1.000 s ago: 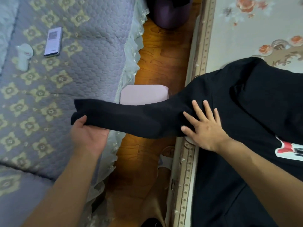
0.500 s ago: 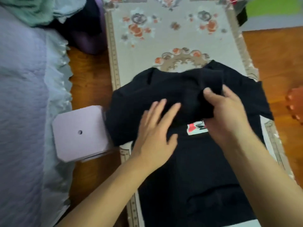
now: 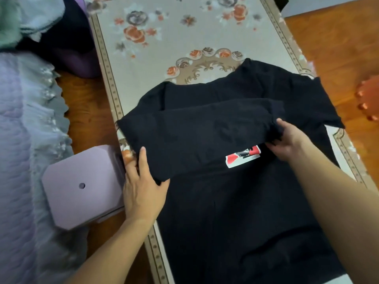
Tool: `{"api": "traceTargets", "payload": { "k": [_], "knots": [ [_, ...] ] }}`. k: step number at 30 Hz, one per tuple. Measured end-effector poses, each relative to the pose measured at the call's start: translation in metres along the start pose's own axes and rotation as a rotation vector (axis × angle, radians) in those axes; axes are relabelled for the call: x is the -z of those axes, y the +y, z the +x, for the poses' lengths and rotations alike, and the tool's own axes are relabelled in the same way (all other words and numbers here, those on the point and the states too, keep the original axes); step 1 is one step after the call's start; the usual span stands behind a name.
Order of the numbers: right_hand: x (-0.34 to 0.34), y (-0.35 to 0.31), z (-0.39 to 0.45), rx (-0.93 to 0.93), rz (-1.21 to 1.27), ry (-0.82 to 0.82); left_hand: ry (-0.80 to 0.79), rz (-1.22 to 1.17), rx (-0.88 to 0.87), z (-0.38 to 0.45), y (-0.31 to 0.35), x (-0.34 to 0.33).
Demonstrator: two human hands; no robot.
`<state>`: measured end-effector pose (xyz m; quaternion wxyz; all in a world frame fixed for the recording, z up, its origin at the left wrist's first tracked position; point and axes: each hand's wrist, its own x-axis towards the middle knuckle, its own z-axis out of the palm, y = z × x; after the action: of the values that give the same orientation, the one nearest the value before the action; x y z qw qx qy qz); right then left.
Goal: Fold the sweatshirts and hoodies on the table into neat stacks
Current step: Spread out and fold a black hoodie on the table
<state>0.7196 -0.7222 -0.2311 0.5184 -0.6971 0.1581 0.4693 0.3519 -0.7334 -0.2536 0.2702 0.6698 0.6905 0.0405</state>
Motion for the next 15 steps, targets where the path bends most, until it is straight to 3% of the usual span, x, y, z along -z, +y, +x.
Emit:
{"api": "traceTargets", "payload": {
  "k": [3, 8, 10, 12, 14, 15],
  "knots": [
    [-0.003, -0.010, 0.013, 0.002, 0.065, 0.052, 0.049, -0.065, 0.006, 0.007, 0.004, 0.001],
    [0.007, -0.040, 0.011, 0.272, 0.399, -0.152, 0.052, -0.004, -0.050, 0.007, 0.007, 0.000],
    [0.018, -0.044, 0.026, 0.240, 0.408, -0.179, 0.033, 0.067, -0.071, 0.007, 0.008, -0.001],
    [0.025, -0.040, 0.039, 0.175, 0.270, -0.101, -0.002, 0.185, -0.107, 0.008, 0.005, 0.000],
    [0.025, -0.033, 0.043, 0.190, -0.150, 0.076, -0.047, 0.325, -0.131, 0.009, -0.003, 0.002],
    [0.028, -0.030, 0.047, 0.290, -0.405, 0.209, -0.058, 0.399, -0.144, 0.009, -0.007, 0.004]
  ]
}}
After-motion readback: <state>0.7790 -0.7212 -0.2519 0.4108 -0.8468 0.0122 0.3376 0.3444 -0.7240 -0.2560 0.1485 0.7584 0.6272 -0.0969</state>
